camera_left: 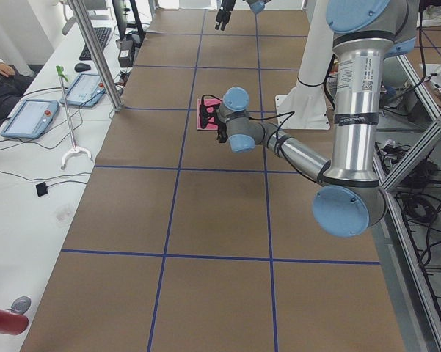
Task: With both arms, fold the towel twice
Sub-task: 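Move both grippers in toward the near corners of the pink towel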
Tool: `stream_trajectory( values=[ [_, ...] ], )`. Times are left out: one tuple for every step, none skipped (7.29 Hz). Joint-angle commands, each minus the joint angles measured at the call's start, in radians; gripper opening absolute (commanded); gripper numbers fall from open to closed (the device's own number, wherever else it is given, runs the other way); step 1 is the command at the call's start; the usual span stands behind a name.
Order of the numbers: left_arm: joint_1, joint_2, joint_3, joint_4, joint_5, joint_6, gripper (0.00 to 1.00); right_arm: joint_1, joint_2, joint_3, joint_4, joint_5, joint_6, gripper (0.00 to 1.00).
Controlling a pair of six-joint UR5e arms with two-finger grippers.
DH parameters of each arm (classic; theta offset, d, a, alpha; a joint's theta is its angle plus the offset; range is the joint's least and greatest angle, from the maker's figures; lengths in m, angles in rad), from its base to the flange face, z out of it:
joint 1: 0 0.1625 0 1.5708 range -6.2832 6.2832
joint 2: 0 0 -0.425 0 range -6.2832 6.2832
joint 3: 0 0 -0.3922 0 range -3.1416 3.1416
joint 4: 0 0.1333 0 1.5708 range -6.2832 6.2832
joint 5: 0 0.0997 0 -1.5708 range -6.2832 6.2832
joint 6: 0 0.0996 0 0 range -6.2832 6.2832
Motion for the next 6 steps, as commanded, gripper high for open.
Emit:
stream_trajectory(
  values=[
    [0.178, -0.034, -0.025, 0.001, 0.185, -0.201, 1.00, -0.158, 0.002, 0.049, 0.000, -0.136, 0.190, 0.96],
    [0.291, -0.054, -0.022, 0.007, 0.318, -0.251, 1.00, -0.245, 0.004, 0.062, -0.001, -0.233, 0.253, 0.96],
    [0.368, -0.081, -0.020, 0.018, 0.401, -0.289, 1.00, -0.352, 0.012, 0.062, -0.001, -0.371, 0.329, 0.95],
    [0.392, -0.116, -0.020, 0.083, 0.413, -0.339, 1.00, -0.441, 0.031, 0.062, -0.009, -0.466, 0.402, 0.91],
    [0.416, -0.173, -0.013, 0.170, 0.436, -0.392, 1.00, -0.486, 0.062, 0.062, -0.048, -0.513, 0.447, 0.89],
    [0.476, -0.219, 0.001, 0.221, 0.501, -0.416, 0.99, -0.528, 0.118, 0.060, -0.118, -0.557, 0.476, 0.88]
  ],
)
